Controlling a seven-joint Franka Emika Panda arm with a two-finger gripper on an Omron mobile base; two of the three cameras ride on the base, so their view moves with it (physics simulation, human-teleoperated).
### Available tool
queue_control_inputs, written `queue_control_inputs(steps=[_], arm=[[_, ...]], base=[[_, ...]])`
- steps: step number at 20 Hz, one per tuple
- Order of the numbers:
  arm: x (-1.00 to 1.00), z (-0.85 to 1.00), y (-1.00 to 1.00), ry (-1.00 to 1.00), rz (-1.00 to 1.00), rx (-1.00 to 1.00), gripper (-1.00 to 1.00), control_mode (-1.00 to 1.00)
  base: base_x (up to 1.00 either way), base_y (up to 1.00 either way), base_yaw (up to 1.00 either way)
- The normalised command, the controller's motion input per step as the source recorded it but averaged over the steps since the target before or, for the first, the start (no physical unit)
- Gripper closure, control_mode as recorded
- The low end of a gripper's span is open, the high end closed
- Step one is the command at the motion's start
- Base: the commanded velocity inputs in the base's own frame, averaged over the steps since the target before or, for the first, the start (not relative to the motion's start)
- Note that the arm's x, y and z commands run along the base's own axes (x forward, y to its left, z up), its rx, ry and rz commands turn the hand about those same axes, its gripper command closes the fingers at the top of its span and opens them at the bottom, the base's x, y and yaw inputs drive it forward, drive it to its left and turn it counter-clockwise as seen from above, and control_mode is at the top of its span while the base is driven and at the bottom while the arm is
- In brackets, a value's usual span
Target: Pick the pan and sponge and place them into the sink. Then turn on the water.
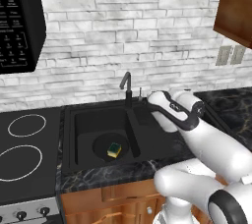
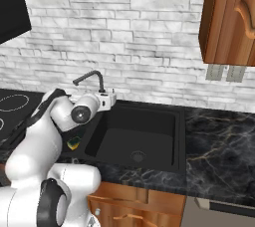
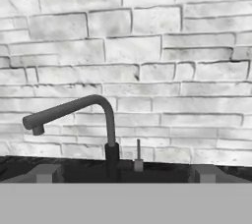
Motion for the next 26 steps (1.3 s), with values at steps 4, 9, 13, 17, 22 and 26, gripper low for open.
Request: queue_control_inputs(steps=[4,9,13,17,22,26], arm=[[0.13,-0.35,0.00,-0.10,0.00,-0.05,-1.00,-1.00],[-0.01,-0.51,-0.13,-0.08,0.00,-0.03,-1.00,-1.00],[0.08,-0.50,-0.12,-0.04,0.00,-0.02,-1.00,-1.00],[0.22,-0.23,-0.07,-0.05,0.04,0.00,-1.00,-1.00],[0.25,-0.25,-0.05,-0.04,0.05,0.00,-1.00,-1.00],[0.21,-0.30,-0.06,-0.04,0.06,0.01,-1.00,-1.00]], base=[[0.00,0.00,0.00],[0.00,0.00,0.00],[0.00,0.00,0.00],[0.00,0.00,0.00],[0.00,0.00,0.00],[0.00,0.00,0.00]])
